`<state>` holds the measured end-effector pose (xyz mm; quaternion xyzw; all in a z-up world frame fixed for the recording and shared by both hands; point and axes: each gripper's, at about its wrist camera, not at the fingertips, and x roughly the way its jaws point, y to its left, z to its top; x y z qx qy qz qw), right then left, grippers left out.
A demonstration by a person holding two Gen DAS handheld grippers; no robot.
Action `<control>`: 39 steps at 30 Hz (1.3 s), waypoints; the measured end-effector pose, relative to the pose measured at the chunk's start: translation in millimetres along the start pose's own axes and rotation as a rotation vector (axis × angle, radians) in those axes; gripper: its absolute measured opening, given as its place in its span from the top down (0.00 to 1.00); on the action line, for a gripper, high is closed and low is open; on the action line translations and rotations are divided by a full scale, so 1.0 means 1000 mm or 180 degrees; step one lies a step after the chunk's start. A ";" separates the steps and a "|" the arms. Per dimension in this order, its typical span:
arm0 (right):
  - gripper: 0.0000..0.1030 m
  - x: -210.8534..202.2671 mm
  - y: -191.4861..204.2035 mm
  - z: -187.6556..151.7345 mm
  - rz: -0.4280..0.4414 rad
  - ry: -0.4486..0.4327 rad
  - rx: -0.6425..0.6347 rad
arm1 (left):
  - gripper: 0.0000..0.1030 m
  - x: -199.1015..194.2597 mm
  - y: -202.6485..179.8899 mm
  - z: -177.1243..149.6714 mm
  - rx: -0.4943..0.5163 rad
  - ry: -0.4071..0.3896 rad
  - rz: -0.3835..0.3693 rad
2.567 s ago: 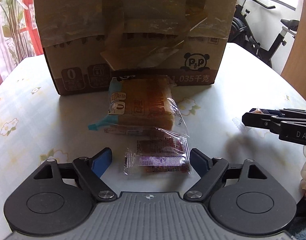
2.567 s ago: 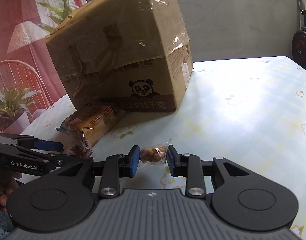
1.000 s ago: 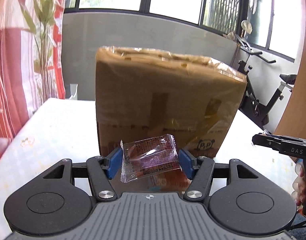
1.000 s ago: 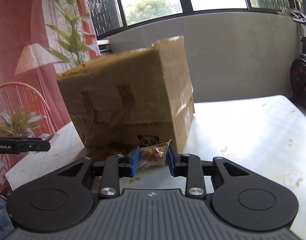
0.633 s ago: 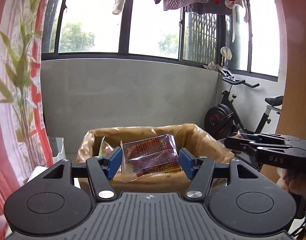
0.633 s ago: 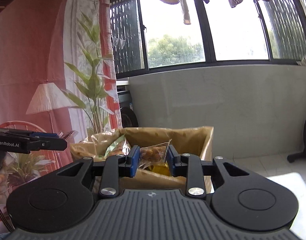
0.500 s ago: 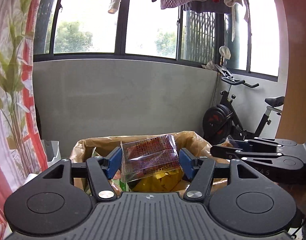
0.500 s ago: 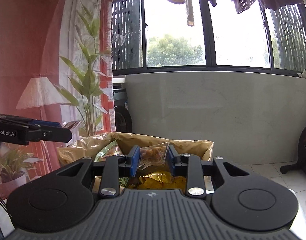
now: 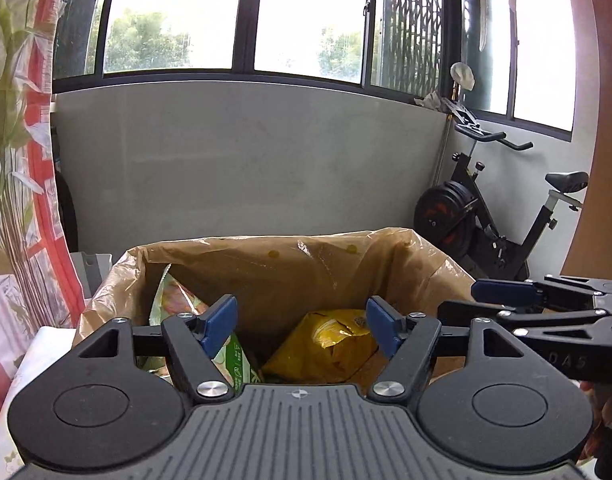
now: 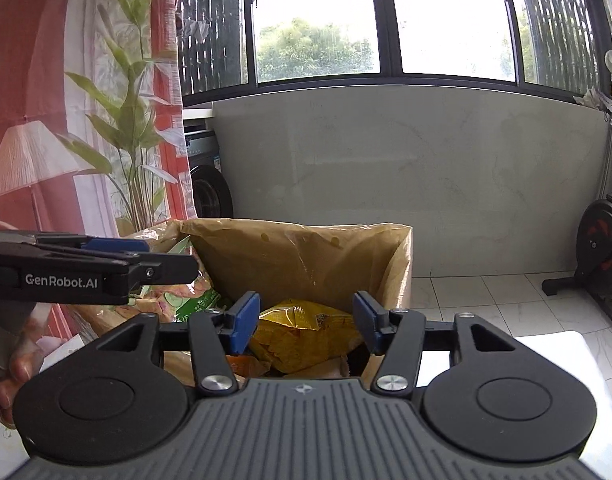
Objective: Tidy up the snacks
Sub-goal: 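Open both tools to drop the packets into the box, then move both tools back to the last bread loaves by the box, then grasp the blue-labelled bread loaf with the left tool while the right tool grasps the yellow loaf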
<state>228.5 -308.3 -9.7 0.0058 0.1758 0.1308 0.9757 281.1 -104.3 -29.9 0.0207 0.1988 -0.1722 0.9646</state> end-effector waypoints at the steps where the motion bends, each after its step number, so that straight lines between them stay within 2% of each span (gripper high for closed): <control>1: 0.46 -0.005 -0.002 -0.001 0.0018 -0.0030 0.0031 | 0.29 -0.005 0.002 -0.002 0.0017 -0.0004 -0.0019; 10: 0.46 -0.057 0.009 -0.024 0.0171 -0.0269 0.0022 | 0.29 -0.072 0.032 -0.028 0.0123 0.0036 -0.0272; 14: 0.46 -0.072 0.019 -0.041 0.0238 -0.0310 0.0071 | 0.29 -0.091 0.047 -0.047 -0.0048 0.0145 -0.0339; 17: 0.46 -0.077 0.026 -0.059 0.0247 -0.0236 0.0108 | 0.30 -0.092 0.054 -0.067 -0.0164 0.0258 -0.0380; 21: 0.46 -0.069 0.036 -0.083 0.0264 -0.0017 0.0130 | 0.30 -0.084 0.055 -0.093 -0.0173 0.0445 -0.0386; 25: 0.46 -0.056 0.042 -0.104 0.0278 0.0248 0.0127 | 0.30 -0.069 0.053 -0.117 -0.0197 0.0649 -0.0488; 29: 0.46 -0.038 0.049 -0.125 0.0328 0.0550 0.0024 | 0.31 -0.048 0.054 -0.141 -0.0350 0.0862 -0.0584; 33: 0.39 -0.023 0.060 -0.147 0.0446 0.0830 -0.0208 | 0.33 -0.028 0.049 -0.167 -0.0502 0.1056 -0.0638; 39: 0.35 -0.005 0.074 -0.168 0.0605 0.1109 -0.0399 | 0.34 -0.008 0.052 -0.178 -0.0678 0.1166 -0.0729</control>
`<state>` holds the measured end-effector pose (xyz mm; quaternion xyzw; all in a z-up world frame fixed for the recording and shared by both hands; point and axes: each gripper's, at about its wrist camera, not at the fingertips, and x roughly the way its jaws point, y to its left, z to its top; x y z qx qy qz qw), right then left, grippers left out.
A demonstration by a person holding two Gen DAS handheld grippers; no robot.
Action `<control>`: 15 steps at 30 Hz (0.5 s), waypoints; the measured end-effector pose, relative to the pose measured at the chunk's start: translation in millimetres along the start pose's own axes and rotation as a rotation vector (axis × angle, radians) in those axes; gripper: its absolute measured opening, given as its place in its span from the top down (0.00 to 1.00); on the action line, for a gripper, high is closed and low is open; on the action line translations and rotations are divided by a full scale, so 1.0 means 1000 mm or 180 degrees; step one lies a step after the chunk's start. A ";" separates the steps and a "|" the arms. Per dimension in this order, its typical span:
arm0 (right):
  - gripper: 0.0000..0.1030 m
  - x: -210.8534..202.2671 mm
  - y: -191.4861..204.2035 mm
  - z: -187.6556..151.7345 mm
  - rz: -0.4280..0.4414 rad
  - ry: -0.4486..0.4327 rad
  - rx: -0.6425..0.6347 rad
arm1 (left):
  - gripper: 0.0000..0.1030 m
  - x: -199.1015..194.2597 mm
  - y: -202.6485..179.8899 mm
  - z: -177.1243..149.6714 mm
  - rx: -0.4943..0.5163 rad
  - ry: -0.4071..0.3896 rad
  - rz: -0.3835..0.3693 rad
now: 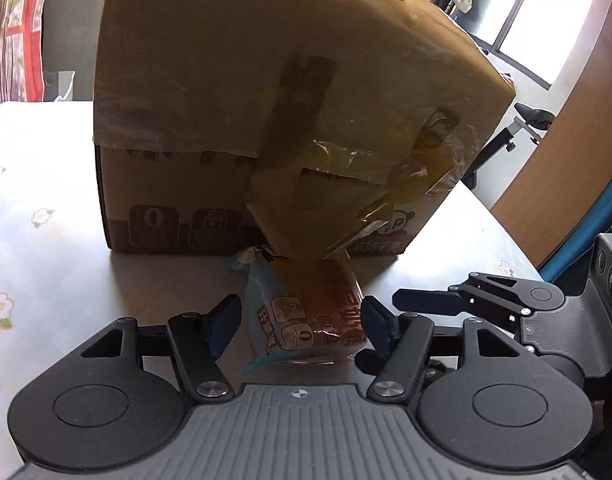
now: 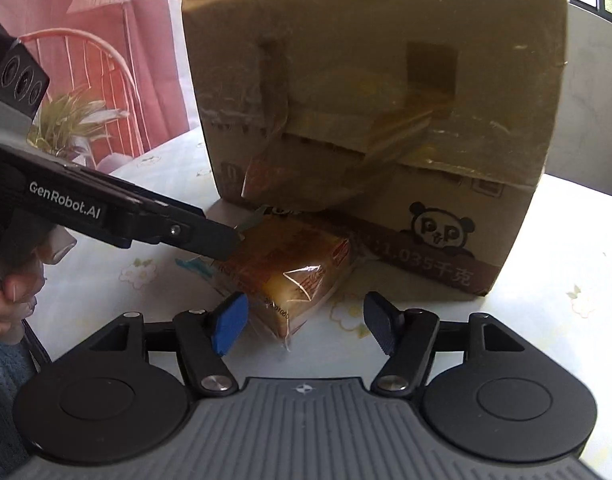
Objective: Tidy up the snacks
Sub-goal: 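Grasp the blue-labelled bread loaf with the left tool while the right tool grasps the yellow loaf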
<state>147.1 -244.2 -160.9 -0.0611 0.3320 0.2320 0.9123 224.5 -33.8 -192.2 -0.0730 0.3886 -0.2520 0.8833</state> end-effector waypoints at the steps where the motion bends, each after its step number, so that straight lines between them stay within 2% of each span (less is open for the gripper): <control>1: 0.35 0.003 0.001 0.000 0.0017 0.0022 -0.0027 | 0.35 0.003 0.002 0.001 -0.0032 0.0016 -0.0011; 7: 0.32 0.022 0.008 0.002 0.0133 0.0101 -0.0184 | 0.41 0.024 0.019 0.004 -0.0311 0.0144 -0.0021; 9: 0.31 0.024 0.008 0.000 0.0161 0.0079 -0.0161 | 0.49 0.025 0.023 0.002 -0.0385 0.0111 -0.0120; 12: 0.31 0.026 0.009 -0.001 0.0208 0.0045 -0.0170 | 0.54 0.021 0.018 -0.002 -0.0308 0.0064 -0.0121; 15: 0.38 0.020 0.009 -0.002 0.0229 -0.0010 -0.0132 | 0.54 0.016 0.013 -0.005 -0.0288 0.0079 -0.0092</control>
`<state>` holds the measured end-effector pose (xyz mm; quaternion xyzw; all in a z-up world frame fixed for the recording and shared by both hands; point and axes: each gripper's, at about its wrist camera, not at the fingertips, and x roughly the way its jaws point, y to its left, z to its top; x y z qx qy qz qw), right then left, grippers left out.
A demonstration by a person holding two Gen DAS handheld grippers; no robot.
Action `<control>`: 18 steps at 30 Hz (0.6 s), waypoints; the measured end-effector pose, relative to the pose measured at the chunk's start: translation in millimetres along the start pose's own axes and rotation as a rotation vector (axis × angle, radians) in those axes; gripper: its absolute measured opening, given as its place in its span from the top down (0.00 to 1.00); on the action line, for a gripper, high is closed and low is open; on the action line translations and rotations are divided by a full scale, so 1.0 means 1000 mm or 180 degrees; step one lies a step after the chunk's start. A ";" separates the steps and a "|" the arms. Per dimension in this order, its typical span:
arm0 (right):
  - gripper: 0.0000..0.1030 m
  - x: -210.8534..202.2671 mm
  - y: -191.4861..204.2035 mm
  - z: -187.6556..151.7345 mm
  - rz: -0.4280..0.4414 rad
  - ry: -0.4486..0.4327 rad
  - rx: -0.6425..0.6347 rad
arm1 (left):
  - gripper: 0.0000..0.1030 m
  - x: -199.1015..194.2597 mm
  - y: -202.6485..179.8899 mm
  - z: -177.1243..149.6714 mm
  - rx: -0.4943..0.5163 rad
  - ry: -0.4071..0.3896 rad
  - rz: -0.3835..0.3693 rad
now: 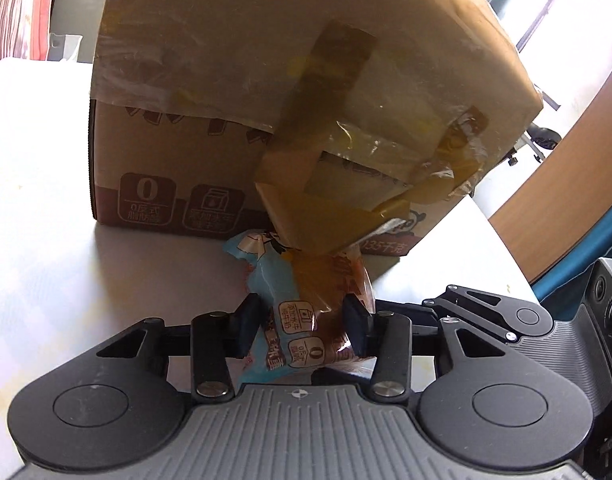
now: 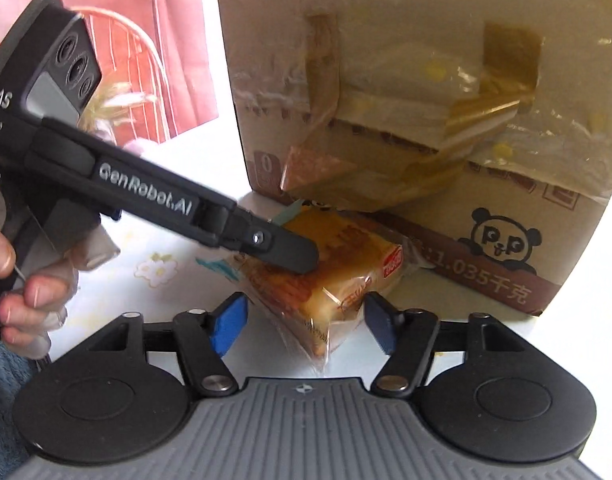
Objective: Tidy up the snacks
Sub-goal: 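Grasp the blue-labelled bread loaf with the left tool while the right tool grasps the yellow loaf, then lift both loaves and carry them over the lined box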
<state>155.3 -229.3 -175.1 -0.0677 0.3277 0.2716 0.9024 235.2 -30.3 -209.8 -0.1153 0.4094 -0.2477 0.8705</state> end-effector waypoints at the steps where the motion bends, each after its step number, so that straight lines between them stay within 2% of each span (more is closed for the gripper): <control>1: 0.39 -0.001 0.000 0.000 0.0014 0.0003 0.0015 | 0.54 -0.003 -0.002 -0.002 0.0022 -0.0001 0.0014; 8: 0.41 -0.016 0.013 -0.005 0.0174 0.0011 0.0014 | 0.54 -0.032 -0.016 -0.019 0.0047 -0.0041 0.0167; 13: 0.42 -0.029 0.030 -0.001 0.0224 -0.0101 -0.0180 | 0.54 -0.060 -0.028 -0.027 0.0020 -0.0283 0.0276; 18: 0.42 -0.047 0.041 0.013 0.0250 -0.0374 -0.0326 | 0.54 -0.090 -0.046 -0.012 0.0197 -0.0518 0.0289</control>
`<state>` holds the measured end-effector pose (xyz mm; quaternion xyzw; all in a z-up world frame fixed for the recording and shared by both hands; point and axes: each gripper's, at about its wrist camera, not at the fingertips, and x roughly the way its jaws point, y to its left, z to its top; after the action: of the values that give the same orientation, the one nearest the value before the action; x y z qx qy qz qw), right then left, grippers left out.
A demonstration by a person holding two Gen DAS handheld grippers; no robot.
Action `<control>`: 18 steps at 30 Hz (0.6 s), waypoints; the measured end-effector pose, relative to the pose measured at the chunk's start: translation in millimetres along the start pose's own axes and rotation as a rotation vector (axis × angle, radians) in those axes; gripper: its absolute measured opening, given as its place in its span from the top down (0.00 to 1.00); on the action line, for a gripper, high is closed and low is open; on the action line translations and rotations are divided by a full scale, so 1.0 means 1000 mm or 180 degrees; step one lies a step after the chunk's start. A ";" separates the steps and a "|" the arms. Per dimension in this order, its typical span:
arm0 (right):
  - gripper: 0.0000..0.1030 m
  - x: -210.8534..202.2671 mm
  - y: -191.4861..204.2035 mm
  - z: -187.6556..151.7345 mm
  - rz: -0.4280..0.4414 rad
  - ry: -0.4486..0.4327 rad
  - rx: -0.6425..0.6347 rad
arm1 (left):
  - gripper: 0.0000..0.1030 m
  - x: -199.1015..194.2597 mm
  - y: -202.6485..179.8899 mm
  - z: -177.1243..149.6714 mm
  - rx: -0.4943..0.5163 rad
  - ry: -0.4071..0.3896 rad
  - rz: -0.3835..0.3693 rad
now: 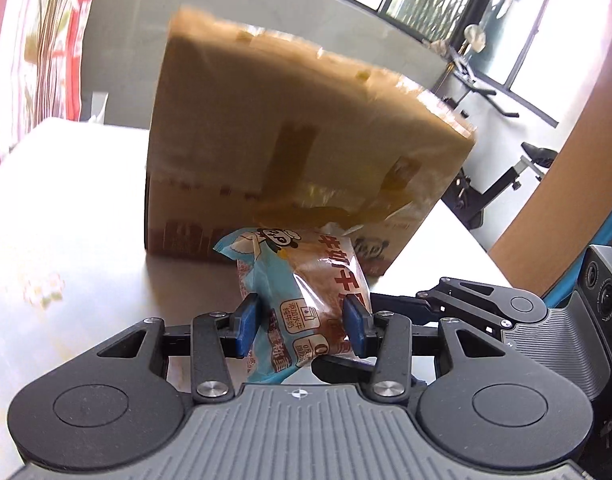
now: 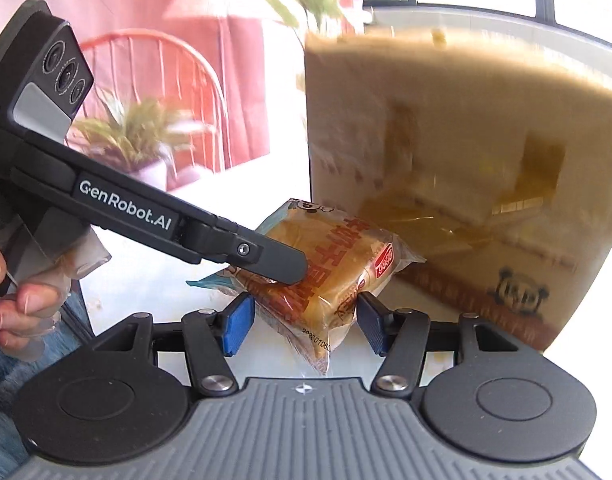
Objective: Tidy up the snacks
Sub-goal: 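Lift both loaves and carry them over the lined box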
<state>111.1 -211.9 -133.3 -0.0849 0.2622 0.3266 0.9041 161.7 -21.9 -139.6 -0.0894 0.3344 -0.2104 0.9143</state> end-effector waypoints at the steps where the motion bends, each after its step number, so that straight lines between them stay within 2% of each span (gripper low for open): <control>1: 0.42 -0.004 0.000 0.004 0.0005 -0.0063 0.0008 | 0.54 -0.005 -0.005 0.005 0.0043 -0.0059 0.0001; 10: 0.42 -0.046 0.005 0.055 -0.0180 -0.0587 -0.0275 | 0.53 -0.042 -0.042 0.064 0.0361 -0.0537 -0.0058; 15: 0.42 -0.056 -0.020 0.102 -0.0216 -0.0725 -0.0230 | 0.52 -0.033 -0.056 0.109 0.0531 -0.0743 -0.0082; 18: 0.42 -0.053 -0.042 0.132 -0.0251 -0.0757 -0.0277 | 0.52 -0.017 -0.055 0.142 0.0419 -0.0748 -0.0156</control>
<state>158.5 -230.4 5.8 -0.0949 0.1352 0.3097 0.9364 223.8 -60.0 -5.2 -0.0614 0.2082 -0.2423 0.9456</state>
